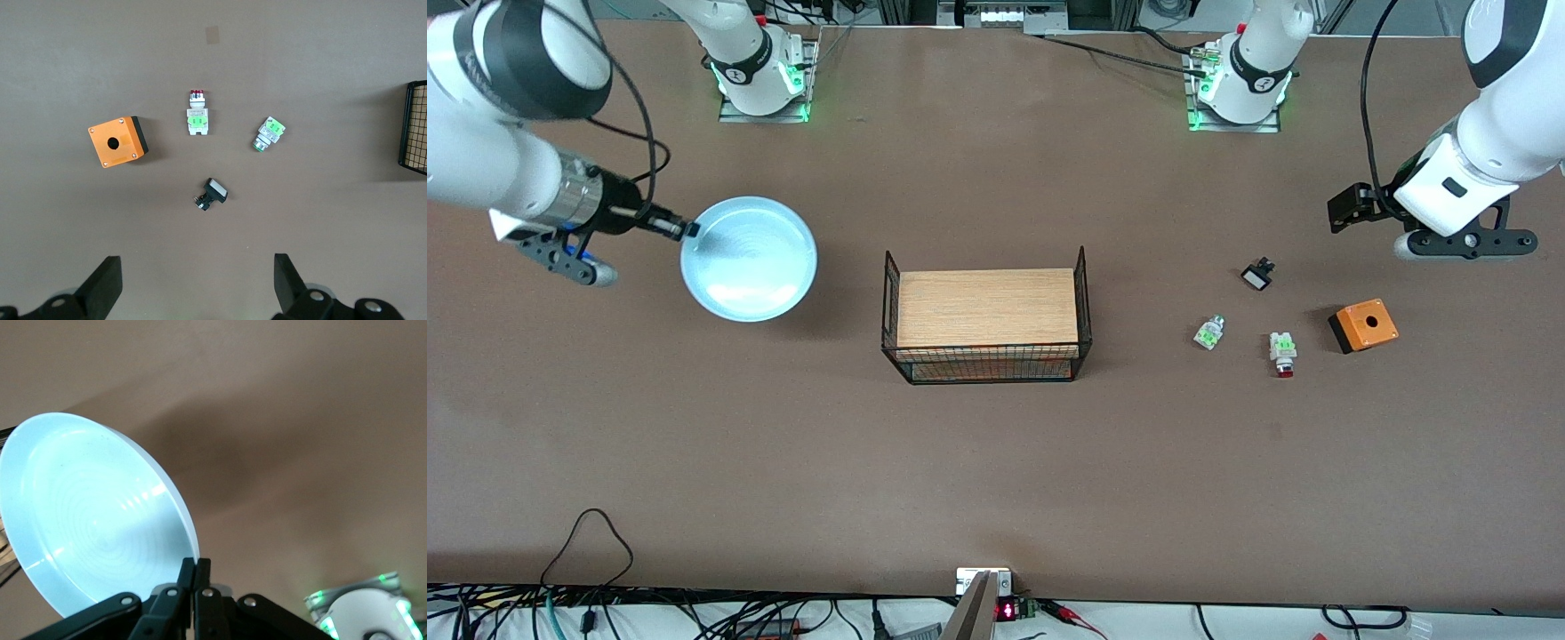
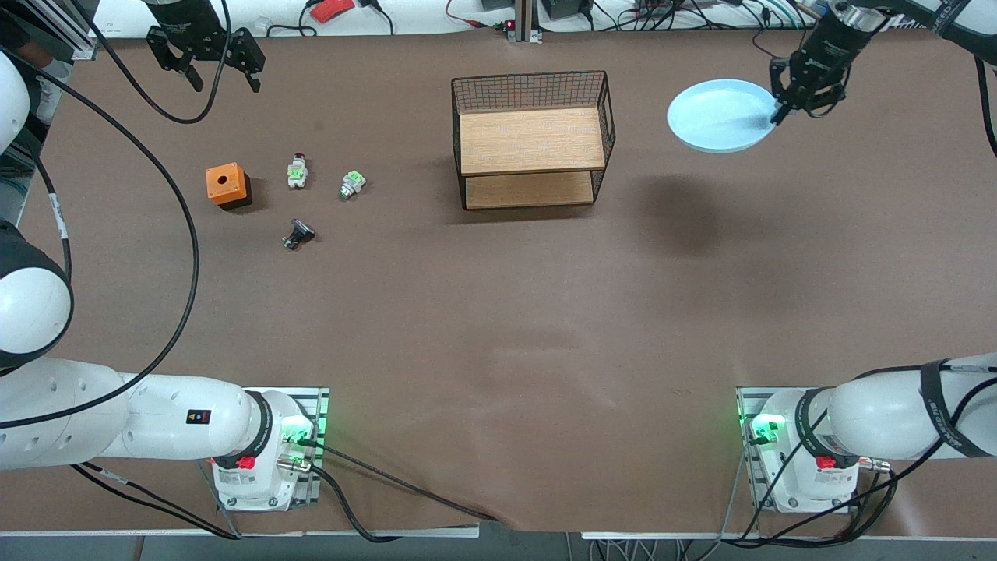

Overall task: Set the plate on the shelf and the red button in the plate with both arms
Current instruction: 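Carry the plate with the right gripper onto the wooden block, then open the right gripper and draw it back from the plate, then grasp the red-topped button with the left gripper while the right gripper retracts, then carry the red-topped button with the left gripper over the plate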

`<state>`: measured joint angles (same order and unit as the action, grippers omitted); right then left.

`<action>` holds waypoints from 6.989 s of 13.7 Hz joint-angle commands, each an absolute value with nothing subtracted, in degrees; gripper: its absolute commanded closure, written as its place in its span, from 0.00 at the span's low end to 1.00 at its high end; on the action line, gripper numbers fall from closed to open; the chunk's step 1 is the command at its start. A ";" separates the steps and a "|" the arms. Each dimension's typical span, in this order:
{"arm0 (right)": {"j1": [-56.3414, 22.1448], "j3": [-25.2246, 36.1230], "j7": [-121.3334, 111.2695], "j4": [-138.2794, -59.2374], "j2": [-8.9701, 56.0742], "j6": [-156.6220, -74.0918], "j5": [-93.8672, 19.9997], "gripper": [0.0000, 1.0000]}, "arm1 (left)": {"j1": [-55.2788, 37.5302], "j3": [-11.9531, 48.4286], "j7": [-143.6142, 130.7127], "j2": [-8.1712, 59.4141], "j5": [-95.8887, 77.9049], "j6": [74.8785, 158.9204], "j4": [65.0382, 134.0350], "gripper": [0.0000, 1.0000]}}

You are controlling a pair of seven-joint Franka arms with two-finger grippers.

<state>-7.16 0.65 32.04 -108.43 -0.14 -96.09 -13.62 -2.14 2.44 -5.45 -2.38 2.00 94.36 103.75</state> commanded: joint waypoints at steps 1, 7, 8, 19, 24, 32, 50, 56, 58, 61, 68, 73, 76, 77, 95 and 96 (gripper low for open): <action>-8.26 -4.54 44.77 -104.34 -0.97 -94.39 -16.17 1.00 | -2.02 2.46 -4.75 -1.58 2.72 93.25 102.04 0.00; -9.92 -16.07 69.93 -99.67 -0.35 -96.84 -18.63 1.00 | -2.02 2.55 -4.75 -1.58 2.81 93.25 101.95 0.00; -10.80 -16.52 73.53 -99.84 -0.09 -99.29 -18.63 1.00 | -2.02 2.46 -4.75 -1.58 2.81 93.25 101.95 0.00; -20.39 -16.70 88.85 -103.27 7.90 -114.07 -17.58 1.00 | -1.93 2.55 -4.75 -1.58 2.99 92.99 102.13 0.00; -21.97 -16.70 89.03 -106.42 10.10 -123.02 -15.39 1.00 | -1.67 2.46 -4.75 -1.50 2.90 92.64 102.22 0.00; -23.38 -16.70 89.03 -109.69 13.18 -133.50 -13.18 1.00 | -0.17 2.46 -5.27 -0.97 2.90 90.97 102.30 0.00; -18.91 -14.41 79.73 -100.22 5.72 -116.41 -7.31 0.00 | -0.79 3.08 -5.19 5.96 1.76 85.09 95.04 0.00; -11.88 -14.41 55.26 -93.43 4.75 -102.32 5.16 0.00 | -0.62 2.99 -0.19 19.23 2.81 96.02 94.65 0.00; -6.97 -14.41 45.31 -93.43 5.10 -101.52 6.77 0.00 | 1.57 2.90 2.44 24.32 4.21 106.20 94.83 0.00; 2.17 -14.41 31.95 -93.43 6.32 -101.51 6.77 0.00 | 3.51 2.90 4.39 31.28 4.22 120.63 97.10 0.00; -1.05 7.36 0.63 -93.34 4.58 -98.80 2.21 0.00 | 3.95 2.90 4.22 31.38 4.13 135.97 111.18 0.01; -1.32 5.27 1.67 -94.04 1.93 -94.04 1.67 0.00 | 5.36 3.08 3.52 31.03 4.13 134.83 112.51 0.62; -2.28 4.05 0.97 -95.09 1.32 -93.52 1.67 0.00 | 5.10 3.16 2.99 30.15 3.87 134.65 112.24 0.76; -2.63 3.87 0.97 -95.10 1.14 -93.52 1.93 0.00 | 5.10 3.16 3.08 29.97 3.87 134.65 112.24 0.78; -5.10 3.78 0.97 -94.75 2.02 -92.99 1.93 0.00 | -2.26 34.10 -32.50 22.93 3.69 88.76 76.57 0.81; -5.10 3.78 0.97 -94.75 2.02 -92.99 1.93 0.00 | -4.55 33.84 -32.78 24.07 3.95 90.25 75.94 0.81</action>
<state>-4.86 3.74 1.56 -94.53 2.43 -93.01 2.18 -0.99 33.79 -30.10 20.14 2.80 89.64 79.95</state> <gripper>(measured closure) 0.000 0.586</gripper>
